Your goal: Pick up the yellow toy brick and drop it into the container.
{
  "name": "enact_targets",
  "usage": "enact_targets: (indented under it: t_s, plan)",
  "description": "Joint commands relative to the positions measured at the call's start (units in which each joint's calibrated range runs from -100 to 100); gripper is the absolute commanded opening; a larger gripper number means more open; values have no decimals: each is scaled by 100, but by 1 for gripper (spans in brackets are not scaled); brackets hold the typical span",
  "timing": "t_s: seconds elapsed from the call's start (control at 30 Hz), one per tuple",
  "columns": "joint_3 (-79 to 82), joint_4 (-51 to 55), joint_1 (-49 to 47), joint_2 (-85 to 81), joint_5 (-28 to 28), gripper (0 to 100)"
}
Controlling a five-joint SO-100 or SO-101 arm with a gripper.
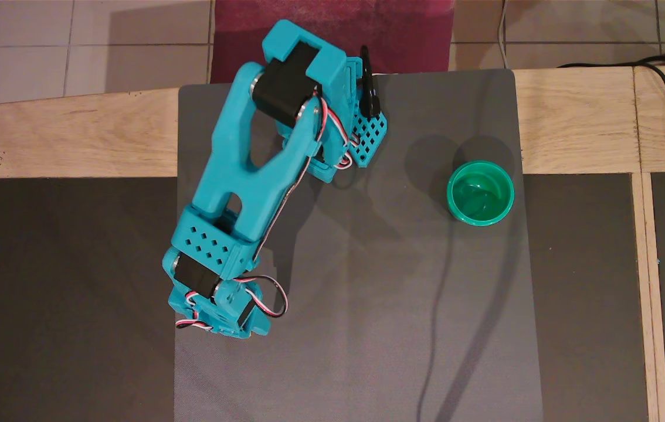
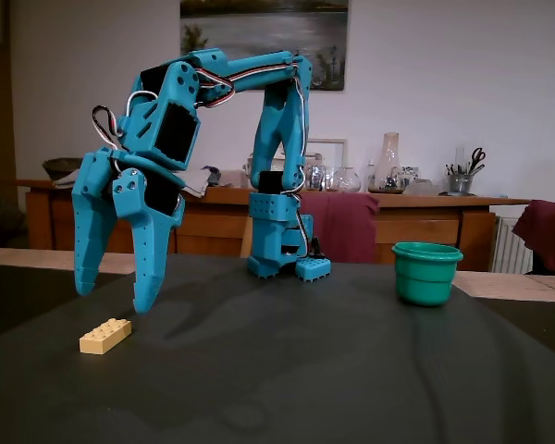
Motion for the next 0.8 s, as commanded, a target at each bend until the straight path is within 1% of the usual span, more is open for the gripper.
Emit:
enact_targets:
  t_s: [0.0, 0.23, 0.5, 0.57, 0.77]
  plan:
    - [7, -25, -35, -25, 33, 27]
    - [332, -43, -35, -16, 410, 27]
    - [350, -78, -275, -16, 410, 27]
    - [350, -274, -283, 9, 410, 27]
    - [278, -1189, -175, 751, 415, 27]
